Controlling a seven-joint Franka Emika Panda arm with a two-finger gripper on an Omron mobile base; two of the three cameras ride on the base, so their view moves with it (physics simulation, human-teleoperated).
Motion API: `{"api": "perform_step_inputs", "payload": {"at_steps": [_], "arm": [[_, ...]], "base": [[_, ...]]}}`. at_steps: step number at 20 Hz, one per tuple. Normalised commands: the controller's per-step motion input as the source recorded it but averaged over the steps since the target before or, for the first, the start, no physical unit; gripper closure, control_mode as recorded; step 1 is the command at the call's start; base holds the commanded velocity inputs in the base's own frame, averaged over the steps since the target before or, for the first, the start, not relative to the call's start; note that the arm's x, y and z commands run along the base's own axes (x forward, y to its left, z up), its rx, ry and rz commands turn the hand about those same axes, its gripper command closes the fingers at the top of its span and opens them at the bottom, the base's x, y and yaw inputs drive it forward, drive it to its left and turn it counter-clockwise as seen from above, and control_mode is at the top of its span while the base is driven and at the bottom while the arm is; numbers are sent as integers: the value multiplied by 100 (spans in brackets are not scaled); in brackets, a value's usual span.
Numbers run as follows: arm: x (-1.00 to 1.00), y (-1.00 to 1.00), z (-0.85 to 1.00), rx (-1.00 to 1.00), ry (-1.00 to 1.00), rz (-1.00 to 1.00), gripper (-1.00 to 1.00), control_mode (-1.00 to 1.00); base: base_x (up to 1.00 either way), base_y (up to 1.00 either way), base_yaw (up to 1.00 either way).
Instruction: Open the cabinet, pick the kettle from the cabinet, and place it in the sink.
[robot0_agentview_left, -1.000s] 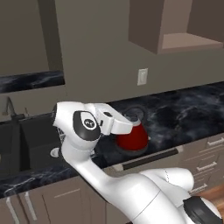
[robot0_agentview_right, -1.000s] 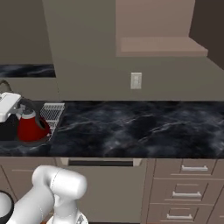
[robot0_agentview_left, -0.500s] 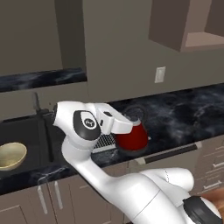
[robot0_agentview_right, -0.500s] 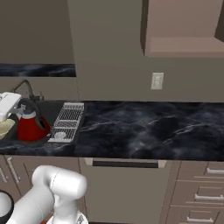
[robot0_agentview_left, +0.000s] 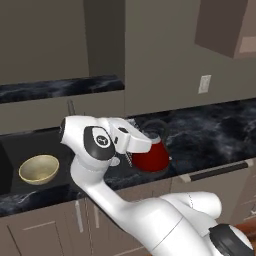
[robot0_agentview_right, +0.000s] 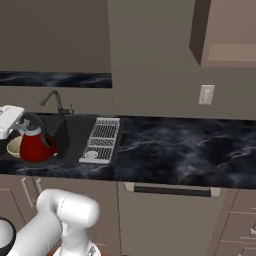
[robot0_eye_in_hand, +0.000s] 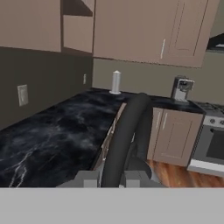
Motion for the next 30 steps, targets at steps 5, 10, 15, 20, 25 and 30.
{"api": "perform_step_inputs", "payload": {"at_steps": [5, 10, 15, 20, 25, 30], "arm": [[0, 0, 0, 0, 0, 0, 100, 100], [0, 0, 0, 0, 0, 0, 100, 100], [0, 0, 0, 0, 0, 0, 100, 100], [0, 0, 0, 0, 0, 0, 100, 100], [0, 0, 0, 0, 0, 0, 100, 100], [0, 0, 0, 0, 0, 0, 100, 100]], "base": [[-23, 49, 5], [-18, 50, 0], [-14, 43, 0], [-15, 45, 0], [-17, 50, 0], [-9, 46, 0]]}}
